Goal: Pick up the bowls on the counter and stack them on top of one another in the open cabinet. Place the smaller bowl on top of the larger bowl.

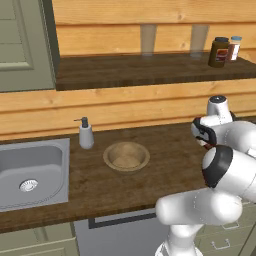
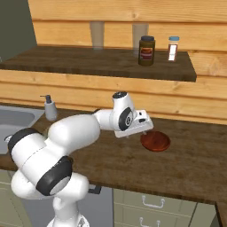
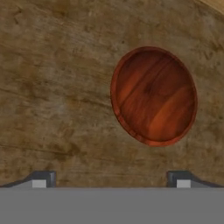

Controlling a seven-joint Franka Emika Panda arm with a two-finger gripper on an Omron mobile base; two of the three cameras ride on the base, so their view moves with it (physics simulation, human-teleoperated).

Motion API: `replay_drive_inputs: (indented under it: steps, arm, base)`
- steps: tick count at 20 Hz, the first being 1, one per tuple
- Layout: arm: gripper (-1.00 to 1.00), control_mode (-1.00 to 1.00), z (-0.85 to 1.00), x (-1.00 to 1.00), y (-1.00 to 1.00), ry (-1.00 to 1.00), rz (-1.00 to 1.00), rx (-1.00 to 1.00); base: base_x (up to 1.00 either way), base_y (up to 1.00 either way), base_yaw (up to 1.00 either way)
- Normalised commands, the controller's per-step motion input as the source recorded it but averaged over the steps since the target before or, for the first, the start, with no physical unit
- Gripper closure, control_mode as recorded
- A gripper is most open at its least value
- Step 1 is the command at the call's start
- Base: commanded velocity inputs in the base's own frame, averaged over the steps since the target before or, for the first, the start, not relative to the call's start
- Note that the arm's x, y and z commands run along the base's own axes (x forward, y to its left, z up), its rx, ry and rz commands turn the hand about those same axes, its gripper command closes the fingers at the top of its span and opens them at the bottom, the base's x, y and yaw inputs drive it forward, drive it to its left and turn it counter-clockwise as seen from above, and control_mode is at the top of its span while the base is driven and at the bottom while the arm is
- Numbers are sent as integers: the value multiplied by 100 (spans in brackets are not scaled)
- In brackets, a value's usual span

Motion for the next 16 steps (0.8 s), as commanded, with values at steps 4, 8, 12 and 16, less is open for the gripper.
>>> replay_drive_inputs:
  steps: [4, 8, 12, 16]
  arm:
    - [-100, -100, -26, 47, -18, 2, -1, 0]
    - [-100, -100, -46, 34, -24, 0, 0, 0]
    - [-100, -100, -50, 30, -17, 0, 0, 0]
    - [-100, -100, -34, 29, -8, 0, 0, 0]
  base:
    - [0, 0, 0]
    - [0, 0, 0]
    - [0, 0, 0]
    - [0, 0, 0]
